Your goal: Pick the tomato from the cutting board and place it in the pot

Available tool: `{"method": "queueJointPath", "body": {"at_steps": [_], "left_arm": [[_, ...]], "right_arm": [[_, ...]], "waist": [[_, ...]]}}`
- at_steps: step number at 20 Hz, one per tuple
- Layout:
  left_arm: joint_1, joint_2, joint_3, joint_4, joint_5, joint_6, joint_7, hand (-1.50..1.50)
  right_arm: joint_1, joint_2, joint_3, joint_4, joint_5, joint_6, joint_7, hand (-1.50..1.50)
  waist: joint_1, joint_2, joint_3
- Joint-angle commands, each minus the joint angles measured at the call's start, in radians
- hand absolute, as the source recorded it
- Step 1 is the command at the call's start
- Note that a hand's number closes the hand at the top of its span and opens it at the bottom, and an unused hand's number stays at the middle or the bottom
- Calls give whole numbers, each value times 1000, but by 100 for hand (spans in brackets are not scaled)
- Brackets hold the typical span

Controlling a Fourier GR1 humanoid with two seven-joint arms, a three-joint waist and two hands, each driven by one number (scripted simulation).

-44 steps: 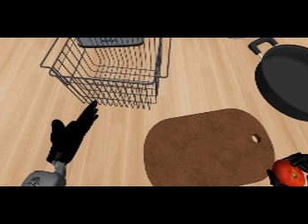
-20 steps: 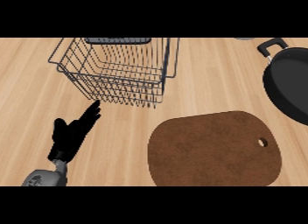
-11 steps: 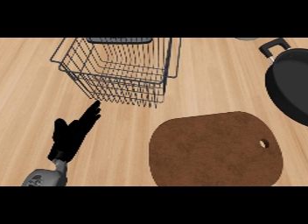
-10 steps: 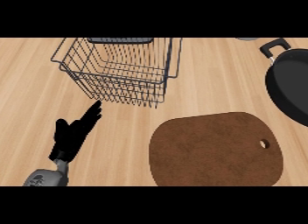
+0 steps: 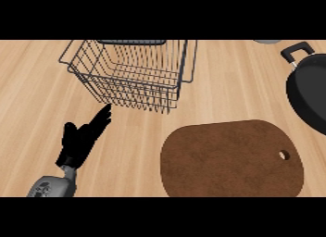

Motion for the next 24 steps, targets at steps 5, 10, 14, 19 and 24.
{"method": "queueJointPath", "body": {"at_steps": [5, 10, 14, 19, 24], "left_arm": [[-48, -6, 2, 3, 5, -16, 25, 0], [-14, -44, -34, 6, -31, 14, 8, 0], [-26, -18, -4, -9, -22, 11, 13, 0], [13, -2, 9, 12, -7, -31, -36, 0], [-22, -33, -7, -2, -26, 10, 18, 0]], "right_arm": [[-159, 26, 233, 162, 326, -70, 123, 150], [-311, 97, 287, 347, 393, 71, 197, 150], [-336, 149, 266, 454, 360, 208, 327, 150], [-436, 237, 265, 586, 404, 181, 268, -150], [-452, 272, 87, 492, 238, -45, 150, -150]], "waist": [[26, 9, 0], [31, 11, 2], [22, 7, 1], [18, 9, 3], [3, 2, 6]]}}
